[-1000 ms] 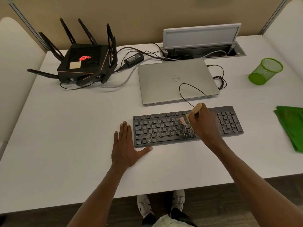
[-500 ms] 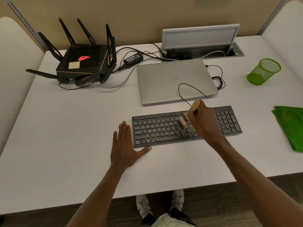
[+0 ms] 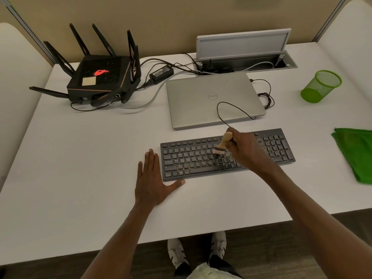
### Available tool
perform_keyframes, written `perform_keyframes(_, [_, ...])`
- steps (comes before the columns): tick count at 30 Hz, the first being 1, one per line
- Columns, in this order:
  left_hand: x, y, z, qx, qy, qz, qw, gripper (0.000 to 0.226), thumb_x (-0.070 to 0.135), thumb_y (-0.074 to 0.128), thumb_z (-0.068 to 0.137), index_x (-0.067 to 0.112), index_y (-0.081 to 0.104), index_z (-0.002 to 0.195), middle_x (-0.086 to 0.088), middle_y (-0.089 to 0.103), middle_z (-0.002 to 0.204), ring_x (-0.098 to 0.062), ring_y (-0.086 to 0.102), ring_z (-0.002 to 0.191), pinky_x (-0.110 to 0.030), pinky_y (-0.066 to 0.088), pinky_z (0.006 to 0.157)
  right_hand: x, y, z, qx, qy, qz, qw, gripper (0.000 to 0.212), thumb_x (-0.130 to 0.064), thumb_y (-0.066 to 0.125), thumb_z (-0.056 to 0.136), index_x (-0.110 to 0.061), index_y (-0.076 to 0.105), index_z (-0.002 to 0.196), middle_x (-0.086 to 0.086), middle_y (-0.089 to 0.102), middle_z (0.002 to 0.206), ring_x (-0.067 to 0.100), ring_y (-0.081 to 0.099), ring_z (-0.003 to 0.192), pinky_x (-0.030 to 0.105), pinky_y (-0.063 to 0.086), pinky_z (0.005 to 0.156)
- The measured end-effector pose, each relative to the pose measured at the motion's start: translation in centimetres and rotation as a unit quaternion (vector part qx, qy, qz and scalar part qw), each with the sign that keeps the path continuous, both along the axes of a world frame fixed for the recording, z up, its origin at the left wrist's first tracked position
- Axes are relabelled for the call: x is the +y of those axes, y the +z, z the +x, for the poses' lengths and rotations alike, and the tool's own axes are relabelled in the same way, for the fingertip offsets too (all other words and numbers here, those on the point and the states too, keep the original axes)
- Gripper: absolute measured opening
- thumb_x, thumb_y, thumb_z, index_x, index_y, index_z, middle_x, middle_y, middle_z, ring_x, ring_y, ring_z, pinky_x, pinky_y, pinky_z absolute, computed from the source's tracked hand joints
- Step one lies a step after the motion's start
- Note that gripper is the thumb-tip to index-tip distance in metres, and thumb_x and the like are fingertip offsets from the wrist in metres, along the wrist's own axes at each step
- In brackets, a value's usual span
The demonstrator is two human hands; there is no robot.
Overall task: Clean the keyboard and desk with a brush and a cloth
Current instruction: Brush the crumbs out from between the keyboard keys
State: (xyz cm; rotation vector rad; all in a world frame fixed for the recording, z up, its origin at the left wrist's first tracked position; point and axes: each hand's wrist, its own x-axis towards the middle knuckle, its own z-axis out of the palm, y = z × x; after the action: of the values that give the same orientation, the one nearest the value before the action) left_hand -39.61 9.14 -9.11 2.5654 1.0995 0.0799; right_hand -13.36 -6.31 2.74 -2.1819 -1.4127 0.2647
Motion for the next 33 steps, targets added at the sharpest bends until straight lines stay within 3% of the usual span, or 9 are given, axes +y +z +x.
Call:
perform_keyframes(5, [0.0,0.0,0.0,0.009,0.000,0.003,1.000,0.139,0.105,0.027,0.068,0.007,0.003,0.163,-0.006,-0.011,0.171,-0.017,-0.014,0.157,-0.041,-0.003,0.128,-1.4,-0.2,2.1,-0.057,0.025,-0.022,0.998,0.012,-0.002,0.058,0.095,-0.012,0.055,0.090,-0.009,0.055,0.063,0.004,0.047,0.047,0.015,0.030,0.046])
perform_keyframes(10, [0.1,-0.1,0.0,0.012,-0.002,0.004,1.000,0.139,0.105,0.024,0.067,0.007,0.002,0.163,-0.007,-0.012,0.171,-0.017,-0.014,0.157,-0.042,-0.003,0.128,-0.6,0.1,1.6,-0.042,0.039,0.003,0.998,0.010,-0.004,0.059,0.094,-0.012,0.057,0.089,-0.009,0.056,0.063,-0.001,0.048,0.049,0.012,0.029,0.047])
perform_keyframes(15, [0.1,0.0,0.0,0.012,-0.002,-0.002,1.000,0.139,0.106,0.024,0.067,0.008,0.002,0.163,-0.005,-0.014,0.170,-0.016,-0.016,0.156,-0.042,-0.003,0.128,-1.2,-0.1,2.3,-0.052,0.036,-0.037,0.997,0.014,0.003,0.061,0.090,-0.010,0.057,0.089,-0.007,0.057,0.065,-0.001,0.047,0.051,0.012,0.028,0.048])
perform_keyframes(20, [0.1,0.0,0.1,0.010,-0.002,0.001,1.000,0.139,0.105,0.025,0.067,0.008,0.002,0.163,-0.006,-0.013,0.170,-0.016,-0.015,0.157,-0.041,-0.004,0.128,-0.8,0.3,1.8,-0.051,-0.047,-0.003,0.998,0.001,-0.007,0.058,0.094,-0.008,0.058,0.093,-0.002,0.060,0.065,0.000,0.048,0.049,0.017,0.031,0.045])
perform_keyframes(24, [0.1,-0.1,0.0,0.006,0.000,-0.003,1.000,0.138,0.104,0.028,0.068,0.008,0.002,0.163,-0.006,-0.012,0.170,-0.015,-0.016,0.156,-0.041,-0.004,0.128,-0.3,-0.6,0.0,0.019,-0.155,0.036,0.987,0.008,-0.015,0.055,0.096,-0.010,0.055,0.089,-0.002,0.061,0.065,0.007,0.057,0.053,0.026,0.043,0.044])
perform_keyframes(28, [0.1,-0.1,0.1,0.008,0.000,-0.002,1.000,0.137,0.104,0.030,0.069,0.008,0.002,0.163,-0.006,-0.013,0.171,-0.015,-0.016,0.156,-0.042,-0.003,0.128,-1.5,-1.4,-1.4,0.050,-0.189,0.038,0.980,0.008,-0.016,0.055,0.096,-0.011,0.053,0.089,-0.010,0.057,0.065,-0.001,0.056,0.055,0.014,0.041,0.045])
perform_keyframes(33, [0.1,-0.3,0.1,0.009,-0.002,0.005,1.000,0.137,0.104,0.029,0.069,0.007,0.003,0.163,-0.007,-0.010,0.171,-0.017,-0.014,0.157,-0.044,0.001,0.128,-1.1,-0.8,-1.2,0.060,-0.198,0.073,0.976,0.009,-0.015,0.054,0.097,-0.009,0.053,0.090,-0.009,0.058,0.067,0.003,0.059,0.057,0.011,0.042,0.047])
